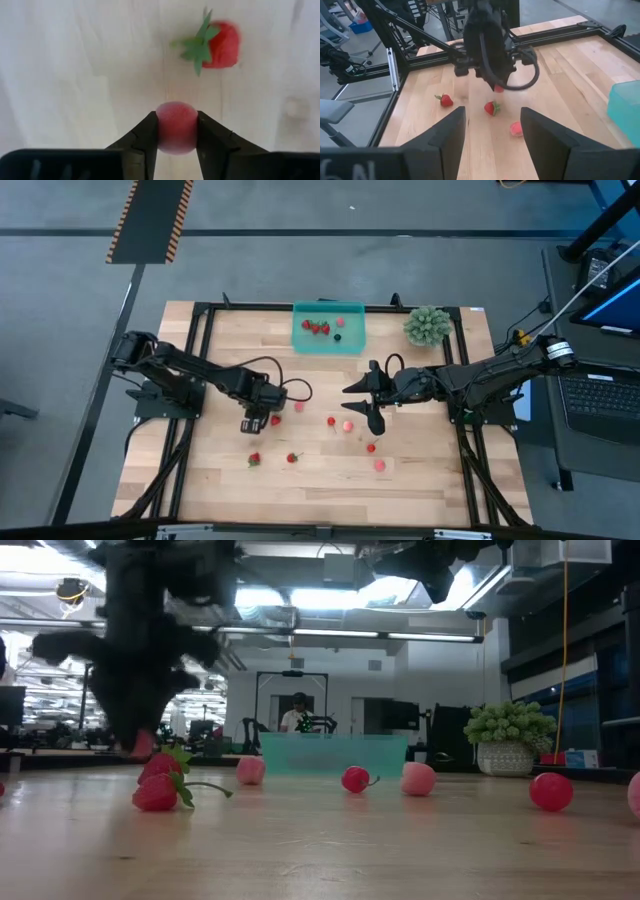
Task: Pick and placing Produce into tupperware
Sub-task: Put the apricot into the blue basket
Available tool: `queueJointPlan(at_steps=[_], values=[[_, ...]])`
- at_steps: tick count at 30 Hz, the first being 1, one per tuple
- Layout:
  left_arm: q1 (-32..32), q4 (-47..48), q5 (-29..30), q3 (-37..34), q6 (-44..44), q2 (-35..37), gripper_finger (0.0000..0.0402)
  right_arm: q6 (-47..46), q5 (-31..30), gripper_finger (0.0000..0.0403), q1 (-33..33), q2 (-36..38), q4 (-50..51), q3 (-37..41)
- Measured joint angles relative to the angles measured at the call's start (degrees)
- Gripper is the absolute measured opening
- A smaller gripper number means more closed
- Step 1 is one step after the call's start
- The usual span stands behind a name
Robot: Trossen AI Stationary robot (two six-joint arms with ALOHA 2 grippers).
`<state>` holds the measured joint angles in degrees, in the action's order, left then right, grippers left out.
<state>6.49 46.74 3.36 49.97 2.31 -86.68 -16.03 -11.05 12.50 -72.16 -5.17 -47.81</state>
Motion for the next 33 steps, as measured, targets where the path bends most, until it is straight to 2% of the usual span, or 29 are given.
queueJointPlan(at_steps=[5,10,18,24,30,33], values=[[-2.93,4.28,-0.07,7.33,-7.31,0.18,0.0093,-0.11,0.0,0.0193,0.01,0.0,-0.37,0.0],[-7.48,3.94,-0.08,12.59,-14.19,0.16,0.0106,1.51,0.58,0.0193,0.22,0.0,-4.3,0.0],[-17.06,3.44,-0.12,19.38,-18.03,0.16,0.0094,4.96,0.57,0.0193,0.32,0.0,-5.21,0.0],[-23.99,-2.54,-4.85,22.39,-22.01,-0.49,0.0102,6.34,0.55,0.0193,0.04,0.02,-8.36,0.0],[-29.95,-9.33,-8.52,26.3,-22.21,-6.69,0.0098,7.37,0.52,0.0193,0.04,0.04,-10.66,0.0],[-31.69,-8.36,-11.24,29.96,-22.38,-11.51,0.0104,7.3,0.5,0.0193,0.01,0.04,-10.64,0.0]])
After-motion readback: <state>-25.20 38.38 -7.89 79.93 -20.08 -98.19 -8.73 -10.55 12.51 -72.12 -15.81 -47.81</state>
